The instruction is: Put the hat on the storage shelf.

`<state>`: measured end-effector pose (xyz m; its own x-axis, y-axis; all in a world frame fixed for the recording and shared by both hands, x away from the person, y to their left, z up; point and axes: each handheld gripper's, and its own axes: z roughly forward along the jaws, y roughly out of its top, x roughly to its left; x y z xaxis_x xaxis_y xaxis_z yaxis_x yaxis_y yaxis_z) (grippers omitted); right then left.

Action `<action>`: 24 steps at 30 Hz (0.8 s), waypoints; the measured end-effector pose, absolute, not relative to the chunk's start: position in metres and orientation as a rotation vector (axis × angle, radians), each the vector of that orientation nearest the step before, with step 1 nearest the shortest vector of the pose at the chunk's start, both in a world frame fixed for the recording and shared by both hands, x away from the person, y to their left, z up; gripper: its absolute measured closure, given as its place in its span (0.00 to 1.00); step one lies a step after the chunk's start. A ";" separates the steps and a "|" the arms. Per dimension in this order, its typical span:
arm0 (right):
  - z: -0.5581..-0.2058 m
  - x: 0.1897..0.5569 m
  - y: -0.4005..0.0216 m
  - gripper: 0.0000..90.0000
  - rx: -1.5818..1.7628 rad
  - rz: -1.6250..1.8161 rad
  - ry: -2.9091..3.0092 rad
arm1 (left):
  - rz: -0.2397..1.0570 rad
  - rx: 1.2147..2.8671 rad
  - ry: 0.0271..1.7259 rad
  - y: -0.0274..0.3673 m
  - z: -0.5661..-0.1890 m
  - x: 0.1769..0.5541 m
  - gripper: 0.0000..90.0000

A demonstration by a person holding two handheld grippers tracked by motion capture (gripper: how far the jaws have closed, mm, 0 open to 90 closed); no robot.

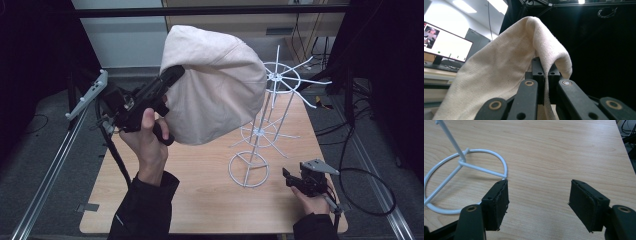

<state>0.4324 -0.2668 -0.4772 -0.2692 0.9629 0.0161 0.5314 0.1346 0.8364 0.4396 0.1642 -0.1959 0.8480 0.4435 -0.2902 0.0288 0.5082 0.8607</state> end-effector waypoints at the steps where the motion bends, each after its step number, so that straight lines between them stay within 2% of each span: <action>1: -0.477 0.432 -0.267 0.35 1.432 1.026 1.871 | 0.257 1.019 0.534 0.164 -0.199 0.444 0.98; 24: -0.477 0.432 -0.265 0.35 1.421 1.029 1.873 | 0.261 1.142 0.608 0.165 -0.243 0.466 0.98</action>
